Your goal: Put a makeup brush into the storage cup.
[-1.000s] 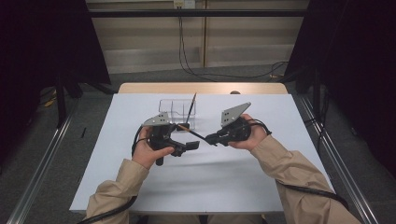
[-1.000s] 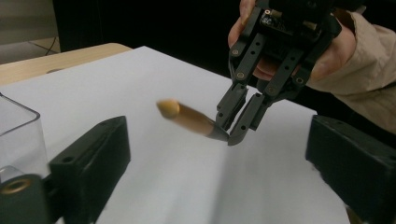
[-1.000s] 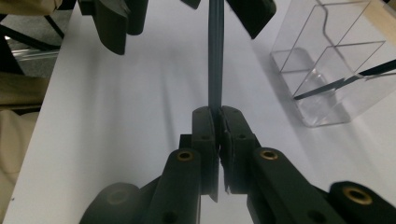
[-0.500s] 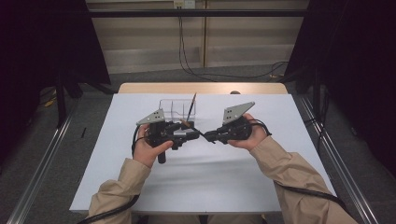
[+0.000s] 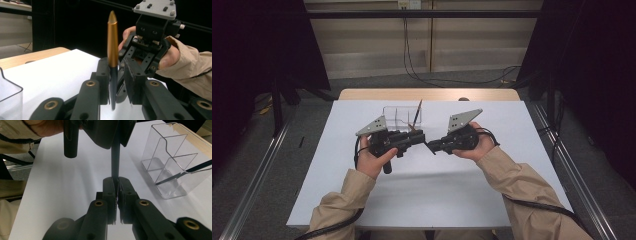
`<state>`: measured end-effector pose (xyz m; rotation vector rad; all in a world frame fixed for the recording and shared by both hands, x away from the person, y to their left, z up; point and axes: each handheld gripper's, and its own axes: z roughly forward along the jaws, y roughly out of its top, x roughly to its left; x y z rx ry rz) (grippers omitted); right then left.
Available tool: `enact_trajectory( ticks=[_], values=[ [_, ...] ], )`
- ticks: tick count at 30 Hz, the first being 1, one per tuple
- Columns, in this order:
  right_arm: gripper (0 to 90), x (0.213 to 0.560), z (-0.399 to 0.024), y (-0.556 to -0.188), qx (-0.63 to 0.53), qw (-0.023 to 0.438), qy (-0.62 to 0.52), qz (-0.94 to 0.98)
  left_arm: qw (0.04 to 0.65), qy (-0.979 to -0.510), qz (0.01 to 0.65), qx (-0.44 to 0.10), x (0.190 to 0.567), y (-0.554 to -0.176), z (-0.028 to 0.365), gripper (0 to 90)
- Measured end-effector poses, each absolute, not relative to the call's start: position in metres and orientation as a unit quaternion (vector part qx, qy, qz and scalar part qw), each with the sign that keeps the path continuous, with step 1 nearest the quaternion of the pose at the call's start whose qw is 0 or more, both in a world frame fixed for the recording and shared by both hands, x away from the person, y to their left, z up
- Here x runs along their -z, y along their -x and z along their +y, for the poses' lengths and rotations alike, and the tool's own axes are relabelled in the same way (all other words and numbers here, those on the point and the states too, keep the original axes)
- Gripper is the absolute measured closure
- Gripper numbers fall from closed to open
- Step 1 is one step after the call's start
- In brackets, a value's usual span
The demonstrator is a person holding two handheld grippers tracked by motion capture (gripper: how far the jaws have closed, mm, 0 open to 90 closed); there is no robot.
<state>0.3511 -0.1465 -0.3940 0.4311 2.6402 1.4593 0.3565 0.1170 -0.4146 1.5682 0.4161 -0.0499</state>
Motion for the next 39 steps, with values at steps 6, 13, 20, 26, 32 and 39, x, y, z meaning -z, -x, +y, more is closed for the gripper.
enact_trajectory(
  ticks=[6,13,20,26,32,39],
  values=[
    [90.0,0.395,-0.144,-0.352,-0.480,0.040,-0.142,0.865,0.686,-0.704,0.182,0.011,0.415,-0.355,0.115,82.4],
    [90.0,0.401,-0.143,-0.352,-0.470,0.036,-0.141,0.871,0.668,-0.720,0.187,0.022,0.420,-0.357,0.115,86.3],
    [76.0,0.406,-0.151,-0.352,-0.470,0.034,-0.150,0.869,0.609,-0.760,0.224,0.020,0.427,-0.360,0.116,65.2],
    [48.4,0.415,-0.157,-0.351,-0.481,0.034,-0.178,0.858,0.539,-0.805,0.246,-0.002,0.432,-0.361,0.108,50.3],
    [27.2,0.420,-0.164,-0.349,-0.490,0.037,-0.197,0.848,0.523,-0.811,0.261,0.001,0.439,-0.366,0.104,39.3],
    [13.6,0.423,-0.172,-0.347,-0.523,0.044,-0.220,0.822,0.543,-0.796,0.267,0.002,0.439,-0.368,0.106,22.3]
  ],
)
